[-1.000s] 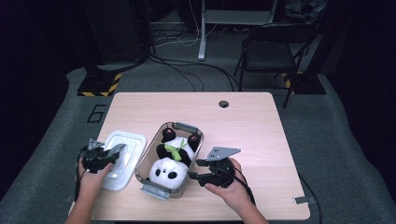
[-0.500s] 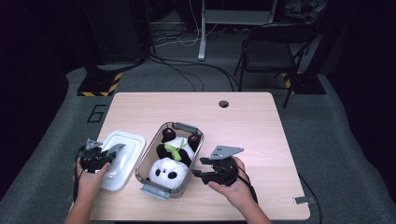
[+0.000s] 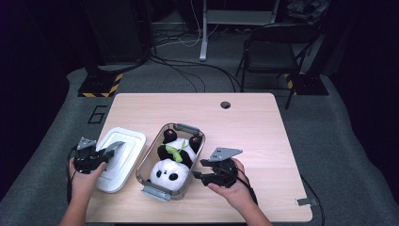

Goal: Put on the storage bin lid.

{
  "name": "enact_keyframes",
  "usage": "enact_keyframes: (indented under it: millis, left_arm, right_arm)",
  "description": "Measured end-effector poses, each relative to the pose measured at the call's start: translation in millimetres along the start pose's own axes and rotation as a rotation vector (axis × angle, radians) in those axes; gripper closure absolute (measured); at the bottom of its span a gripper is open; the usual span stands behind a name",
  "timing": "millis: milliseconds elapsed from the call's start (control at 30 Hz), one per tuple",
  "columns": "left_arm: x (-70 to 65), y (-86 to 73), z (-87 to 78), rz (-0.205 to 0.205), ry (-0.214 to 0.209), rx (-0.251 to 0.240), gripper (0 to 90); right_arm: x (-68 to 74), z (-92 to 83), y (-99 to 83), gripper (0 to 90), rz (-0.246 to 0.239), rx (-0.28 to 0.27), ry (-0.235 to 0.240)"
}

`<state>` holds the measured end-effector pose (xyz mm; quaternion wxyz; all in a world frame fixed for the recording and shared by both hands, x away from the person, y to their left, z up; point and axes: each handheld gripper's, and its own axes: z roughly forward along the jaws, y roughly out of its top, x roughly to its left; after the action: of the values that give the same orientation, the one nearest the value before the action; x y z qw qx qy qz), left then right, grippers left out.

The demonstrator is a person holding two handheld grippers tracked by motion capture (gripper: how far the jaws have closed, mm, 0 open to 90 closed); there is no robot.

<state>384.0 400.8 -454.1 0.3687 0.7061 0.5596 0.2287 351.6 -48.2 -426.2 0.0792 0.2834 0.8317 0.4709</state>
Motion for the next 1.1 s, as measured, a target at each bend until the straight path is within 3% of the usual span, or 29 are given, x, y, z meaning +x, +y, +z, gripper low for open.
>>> enact_keyframes:
  millis: [200,367,500,700,833,1100]
  left_arm:
    - [-0.9,8.2,-18.0,-0.024,-0.040,-0.025,66.7]
    - [-4.0,15.2,-31.2,-0.010,-0.061,-0.032,66.6]
    - [-4.7,19.4,-40.4,-0.007,-0.078,-0.039,66.7]
    - [0.6,25.6,-54.4,-0.015,-0.093,-0.038,66.6]
    - [0.2,30.6,-59.7,-0.014,-0.090,-0.046,66.7]
    - [-7.5,39.0,-60.0,0.009,-0.131,-0.046,66.6]
  right_arm:
    - [1.1,2.6,3.5,45.9,0.003,-0.006,0.026]
    - [3.7,9.2,6.4,45.7,-0.006,-0.005,0.049]
    - [7.1,13.7,9.8,45.7,-0.028,-0.007,0.032]
    - [10.7,17.4,13.8,45.5,-0.020,-0.016,0.028]
    - [15.8,19.7,16.3,45.5,-0.039,-0.014,0.052]
    - [22.3,23.3,16.8,45.5,-0.050,-0.005,0.082]
